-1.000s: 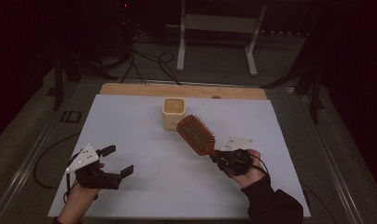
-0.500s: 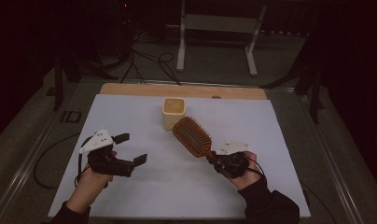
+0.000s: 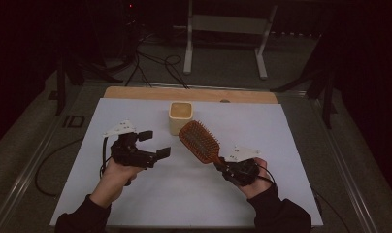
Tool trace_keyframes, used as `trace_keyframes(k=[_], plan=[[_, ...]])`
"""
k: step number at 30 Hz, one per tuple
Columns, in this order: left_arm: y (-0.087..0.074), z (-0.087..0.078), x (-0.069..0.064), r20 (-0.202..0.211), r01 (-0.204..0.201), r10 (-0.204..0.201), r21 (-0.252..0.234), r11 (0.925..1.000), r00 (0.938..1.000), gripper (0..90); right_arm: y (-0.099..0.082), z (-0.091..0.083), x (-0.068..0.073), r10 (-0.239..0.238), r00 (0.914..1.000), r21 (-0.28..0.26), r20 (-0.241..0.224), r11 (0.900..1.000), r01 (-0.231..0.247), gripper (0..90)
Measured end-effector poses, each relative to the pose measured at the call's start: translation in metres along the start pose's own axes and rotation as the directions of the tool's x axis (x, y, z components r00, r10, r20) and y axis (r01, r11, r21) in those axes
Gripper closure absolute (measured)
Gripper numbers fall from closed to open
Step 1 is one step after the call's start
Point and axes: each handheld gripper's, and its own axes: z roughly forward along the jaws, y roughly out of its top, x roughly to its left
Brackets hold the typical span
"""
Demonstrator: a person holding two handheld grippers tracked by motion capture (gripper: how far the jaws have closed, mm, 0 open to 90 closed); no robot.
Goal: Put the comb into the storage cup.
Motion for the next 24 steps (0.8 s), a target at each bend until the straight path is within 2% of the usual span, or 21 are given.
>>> trace_keyframes(k=[6, 9, 11, 16, 19, 23, 24], plan=[[0.003, 0.02, -0.003, 0.034, 0.028, -0.028, -0.003, 0.9996, 0.999, 0.0, 0.001, -0.002, 0.0, 0.003, 1.0, -0.011, 0.004, 0.9999, -0.003, 73.1], [0.004, 0.029, -0.002, 0.046, 0.059, -0.059, 0.005, 0.9983, 0.9972, 0.0, 0.001, -0.002, 0.001, 0.002, 1.0, -0.015, 0.005, 0.9999, -0.002, 73.1], [0.005, 0.035, -0.002, 0.038, 0.085, -0.085, 0.012, 0.9963, 0.9956, 0.0, 0.002, -0.002, 0.001, -0.002, 1.0, -0.013, 0.008, 0.9999, 0.002, 73.1], [0.006, 0.05, 0.0, 0.042, 0.141, -0.143, 0.039, 0.9892, 0.9888, 0.8, 0.003, -0.003, 0.001, -0.003, 1.0, -0.014, 0.001, 0.9999, 0.003, 73.1], [0.007, 0.058, 0.001, 0.045, 0.186, -0.188, 0.048, 0.9815, 0.9812, 0.9, 0.003, -0.003, 0.002, -0.003, 1.0, -0.017, 0.002, 0.9999, 0.003, 73.1], [0.005, 0.068, 0.001, 0.039, 0.232, -0.234, 0.04, 0.9718, 0.9715, 1.2, 0.003, -0.003, 0.003, -0.002, 1.0, -0.022, 0.003, 0.9998, 0.002, 73.1], [0.004, 0.07, 0.001, 0.029, 0.232, -0.233, 0.036, 0.972, 0.9719, 1.3, 0.003, -0.004, 0.003, -0.002, 1.0, -0.025, 0.003, 0.9997, 0.002, 73.1]])
